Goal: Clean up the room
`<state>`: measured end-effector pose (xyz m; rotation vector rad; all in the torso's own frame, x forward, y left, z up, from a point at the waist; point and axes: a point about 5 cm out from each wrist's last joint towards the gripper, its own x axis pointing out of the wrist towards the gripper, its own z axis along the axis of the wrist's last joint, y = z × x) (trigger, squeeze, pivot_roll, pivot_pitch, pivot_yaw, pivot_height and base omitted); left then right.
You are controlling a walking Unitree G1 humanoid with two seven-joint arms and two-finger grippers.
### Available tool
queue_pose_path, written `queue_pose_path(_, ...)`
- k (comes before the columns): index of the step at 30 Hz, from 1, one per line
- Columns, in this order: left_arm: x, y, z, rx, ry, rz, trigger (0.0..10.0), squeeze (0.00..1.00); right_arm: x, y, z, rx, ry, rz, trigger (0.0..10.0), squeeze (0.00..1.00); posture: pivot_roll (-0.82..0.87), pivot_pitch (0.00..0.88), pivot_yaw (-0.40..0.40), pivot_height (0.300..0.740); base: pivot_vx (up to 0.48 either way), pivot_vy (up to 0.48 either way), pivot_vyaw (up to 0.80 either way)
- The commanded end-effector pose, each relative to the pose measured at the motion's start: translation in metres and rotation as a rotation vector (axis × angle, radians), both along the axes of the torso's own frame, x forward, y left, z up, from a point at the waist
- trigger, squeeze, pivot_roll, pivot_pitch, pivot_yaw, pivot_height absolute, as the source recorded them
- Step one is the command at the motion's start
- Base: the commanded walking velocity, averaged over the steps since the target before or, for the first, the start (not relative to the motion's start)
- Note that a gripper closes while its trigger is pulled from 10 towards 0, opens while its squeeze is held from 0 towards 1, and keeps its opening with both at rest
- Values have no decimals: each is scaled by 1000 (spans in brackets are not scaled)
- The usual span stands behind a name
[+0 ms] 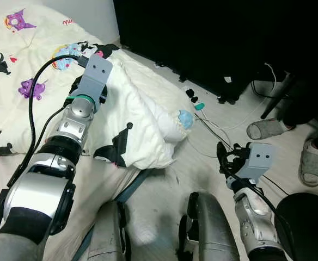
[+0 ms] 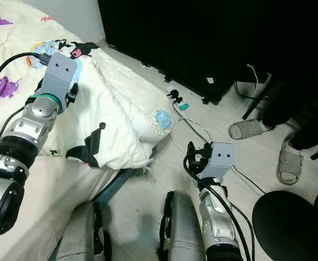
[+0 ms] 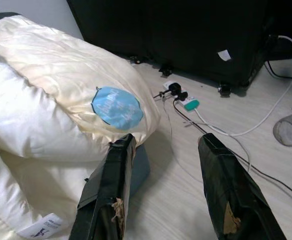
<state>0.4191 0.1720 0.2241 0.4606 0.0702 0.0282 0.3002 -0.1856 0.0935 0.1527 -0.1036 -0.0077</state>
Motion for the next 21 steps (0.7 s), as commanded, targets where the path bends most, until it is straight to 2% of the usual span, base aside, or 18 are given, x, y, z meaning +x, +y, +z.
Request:
queue_pose_path(1, -3, -3, -25, -53, 127, -24, 10000, 1000, -5, 1, -11, 4, 39, -5, 10000, 0, -4, 270, 108, 606, 0, 0, 0)
queue_pose_path(2, -5, -6, -34, -96, 174, -39, 10000, 1000, -5, 1, -11, 5, 40, -5, 10000, 0, -2, 275, 110, 606, 0, 0, 0)
queue_pose_path(7, -6, -8, -39, -120, 200, -39, 10000, 1000, -5, 2, -12, 5, 40, -4, 10000, 0, -2, 276, 110, 606, 0, 0, 0)
queue_pose_path(8, -7, -12, -47, -126, 235, -44, 10000, 1000, -5, 2, -12, 6, 42, -4, 10000, 0, -1, 281, 110, 606, 0, 0, 0)
queue_pose_path(9, -9, -16, -54, -102, 246, -32, 10000, 0, -5, 2, -13, 6, 44, -3, 10000, 0, -2, 286, 111, 606, 0, 0, 0)
queue_pose_path(11, -10, -21, -60, -45, 240, 3, 10000, 0, -6, 3, -13, 7, 47, -3, 10000, 0, -2, 286, 111, 606, 0, 0, 0)
queue_pose_path(15, -11, -22, -62, -5, 218, 43, 10000, 0, -6, 3, -14, 8, 48, -3, 10000, 0, -3, 288, 114, 606, 0, 0, 0)
queue_pose_path(16, -12, -23, -64, 5, 216, 57, 3961, 0, -6, 3, -14, 9, 47, -5, 10000, 0, -6, 287, 118, 606, 0, 0, 0)
queue_pose_path(17, -13, -24, -68, 25, 214, 83, 0, 0, -6, 3, -13, 11, 44, -8, 10000, 0, -9, 288, 121, 606, 0, 0, 0)
queue_pose_path(21, -14, -23, -71, 32, 218, 90, 0, 0, -7, 2, -13, 12, 41, -13, 10000, 0, -12, 288, 124, 606, 0, 0, 0)
